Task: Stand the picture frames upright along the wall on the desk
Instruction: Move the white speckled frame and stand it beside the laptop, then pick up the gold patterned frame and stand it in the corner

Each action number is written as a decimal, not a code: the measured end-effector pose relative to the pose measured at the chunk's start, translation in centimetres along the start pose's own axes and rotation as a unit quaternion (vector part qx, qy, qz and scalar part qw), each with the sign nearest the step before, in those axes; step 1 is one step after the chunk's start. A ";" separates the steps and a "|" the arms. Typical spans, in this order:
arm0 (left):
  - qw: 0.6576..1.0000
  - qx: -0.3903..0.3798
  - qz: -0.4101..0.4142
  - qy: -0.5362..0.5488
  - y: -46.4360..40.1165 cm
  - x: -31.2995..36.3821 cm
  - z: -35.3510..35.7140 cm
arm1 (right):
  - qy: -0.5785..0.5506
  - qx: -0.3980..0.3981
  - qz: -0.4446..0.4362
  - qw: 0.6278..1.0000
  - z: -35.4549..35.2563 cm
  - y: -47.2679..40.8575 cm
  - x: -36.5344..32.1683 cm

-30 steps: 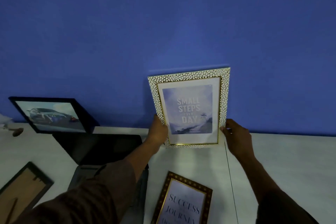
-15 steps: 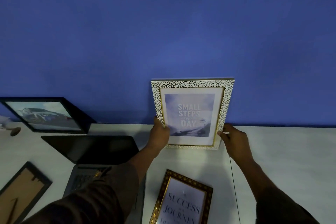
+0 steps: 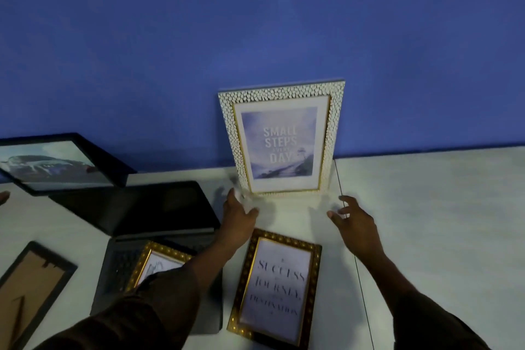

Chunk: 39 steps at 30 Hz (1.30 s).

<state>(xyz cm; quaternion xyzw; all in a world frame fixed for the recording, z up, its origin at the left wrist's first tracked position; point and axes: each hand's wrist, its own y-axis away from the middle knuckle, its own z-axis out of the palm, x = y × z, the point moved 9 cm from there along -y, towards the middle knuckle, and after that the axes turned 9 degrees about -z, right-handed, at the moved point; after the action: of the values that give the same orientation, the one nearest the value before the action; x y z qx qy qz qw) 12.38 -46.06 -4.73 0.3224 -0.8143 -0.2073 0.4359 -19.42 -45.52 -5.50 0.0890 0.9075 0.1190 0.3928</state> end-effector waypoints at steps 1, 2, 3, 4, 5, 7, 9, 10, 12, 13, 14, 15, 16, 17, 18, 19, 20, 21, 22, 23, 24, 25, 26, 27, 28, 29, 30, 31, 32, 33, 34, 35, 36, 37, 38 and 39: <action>1.000 -0.016 -0.014 -0.016 0.9 -2.0 0.8 | 0.005 -0.016 0.003 1.000 1.1 1.7 0.6; 0.999 -0.030 -0.033 -0.026 1.8 -4.1 1.5 | 0.008 -0.036 0.012 0.999 2.5 3.3 1.5; 0.997 -0.045 -0.057 -0.033 2.8 -6.4 2.2 | 0.009 -0.057 0.022 0.998 4.0 5.3 2.1; 0.995 -0.053 -0.075 -0.042 3.8 -8.3 2.7 | 0.009 -0.078 0.031 0.996 5.3 7.2 2.5; 0.993 -0.060 -0.087 -0.051 5.1 -9.8 3.0 | 0.008 -0.094 0.038 0.995 6.4 9.0 2.6; 0.991 -0.065 -0.111 -0.048 7.0 -12.3 3.2 | -0.003 -0.093 0.046 0.995 7.8 12.1 2.2; 0.987 -0.077 -0.142 -0.014 8.4 -14.8 3.4 | -0.019 -0.073 0.063 0.995 8.6 14.7 1.7; 0.984 -0.083 -0.160 0.004 8.8 -15.8 3.5 | -0.029 -0.065 0.069 0.995 9.0 15.6 1.5; 0.979 -0.095 -0.175 0.032 9.2 -17.1 3.6 | -0.052 -0.052 0.084 0.994 9.7 16.9 1.3; 0.978 -0.103 -0.174 0.043 9.3 -17.2 3.7 | -0.067 -0.048 0.101 0.991 9.9 17.3 1.5; 0.976 -0.112 -0.176 0.061 9.2 -17.1 3.7 | -0.084 -0.039 0.126 0.988 9.9 17.5 1.7; 0.973 -0.120 -0.181 0.080 9.5 -16.9 3.6 | -0.103 -0.033 0.154 0.982 9.9 17.7 2.1; 0.968 -0.130 -0.191 0.097 9.6 -16.9 3.6 | -0.120 -0.028 0.179 0.976 9.9 17.8 2.6; 0.966 -0.138 -0.197 0.100 9.8 -16.7 3.5 | -0.131 -0.025 0.192 0.972 9.9 17.7 3.0; 0.965 -0.147 -0.198 0.092 9.9 -16.6 3.6 | -0.132 -0.025 0.194 0.972 9.9 17.5 3.1; 0.965 -0.159 -0.197 0.074 10.1 -16.6 3.7 | -0.120 -0.031 0.184 0.975 9.8 17.2 3.1; 0.966 -0.166 -0.191 0.059 10.6 -16.4 3.6 | -0.095 -0.040 0.167 0.980 9.6 17.1 2.7; 0.967 -0.170 -0.185 0.052 11.0 -16.1 3.4 | -0.075 -0.046 0.154 0.984 9.3 16.9 2.5; 0.966 -0.171 -0.184 0.057 11.3 -16.0 3.2 | -0.066 -0.044 0.147 0.986 9.0 16.7 2.4; 0.964 -0.177 -0.183 0.072 11.8 -16.0 3.0 | -0.071 -0.041 0.141 0.987 8.8 16.7 2.3; 0.962 -0.182 -0.183 0.085 12.2 -16.1 2.6 | -0.078 -0.034 0.136 0.987 8.4 16.7 2.0; 0.961 -0.184 -0.180 0.097 12.9 -16.1 2.0 | -0.083 -0.027 0.130 0.988 8.2 16.7 1.9; 0.961 -0.185 -0.176 0.105 13.2 -16.6 1.5 | -0.088 -0.020 0.121 0.989 8.0 16.8 1.4; 0.961 -0.185 -0.174 0.110 13.6 -17.3 0.8 | -0.094 -0.016 0.111 0.989 8.0 17.1 0.6; 0.962 -0.182 -0.169 0.115 13.9 -18.0 0.1 | -0.102 -0.014 0.102 0.989 8.0 17.5 -0.2; 0.963 -0.179 -0.165 0.117 14.0 -18.6 -0.3 | -0.109 -0.011 0.096 0.989 8.1 17.8 -0.9; 0.965 -0.171 -0.155 0.126 14.3 -19.2 -1.3 | -0.116 -0.005 0.084 0.990 8.2 18.5 -2.2; 0.966 -0.162 -0.145 0.139 14.5 -19.7 -2.4 | -0.120 -0.002 0.073 0.990 8.6 19.3 -3.2; 0.968 -0.153 -0.133 0.148 14.7 -20.1 -3.5 | -0.121 0.001 0.063 0.991 8.9 19.9 -4.3; 0.970 -0.144 -0.121 0.150 14.7 -20.5 -4.4 | -0.119 0.000 0.059 0.991 9.3 20.4 -4.9; 0.973 -0.136 -0.104 0.156 15.0 -21.1 -5.9 | -0.118 0.002 0.045 0.992 9.8 21.2 -6.1; 0.974 -0.131 -0.092 0.159 15.2 -21.6 -6.9 | -0.111 0.002 0.037 0.993 10.3 21.8 -6.8; 0.975 -0.124 -0.080 0.165 15.7 -22.4 -8.5 | -0.106 0.004 0.023 0.994 10.9 22.6 -8.1; 0.976 -0.117 -0.070 0.173 16.2 -23.1 -9.9 | -0.097 0.002 0.011 0.995 11.4 23.4 -9.3; 0.976 -0.105 -0.058 0.180 16.9 -23.8 -11.6 | -0.089 0.002 -0.004 0.996 12.3 24.3 -10.6; 0.978 -0.091 -0.044 0.184 17.6 -24.6 -13.3 | -0.080 0.001 -0.015 0.997 13.1 25.2 -11.9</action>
<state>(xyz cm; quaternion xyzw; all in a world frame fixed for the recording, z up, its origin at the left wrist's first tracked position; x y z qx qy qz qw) 27.69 -17.08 -0.88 0.3497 -0.6829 -0.2367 0.5961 -0.05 -22.53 1.28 0.0850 0.8743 0.1049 0.4662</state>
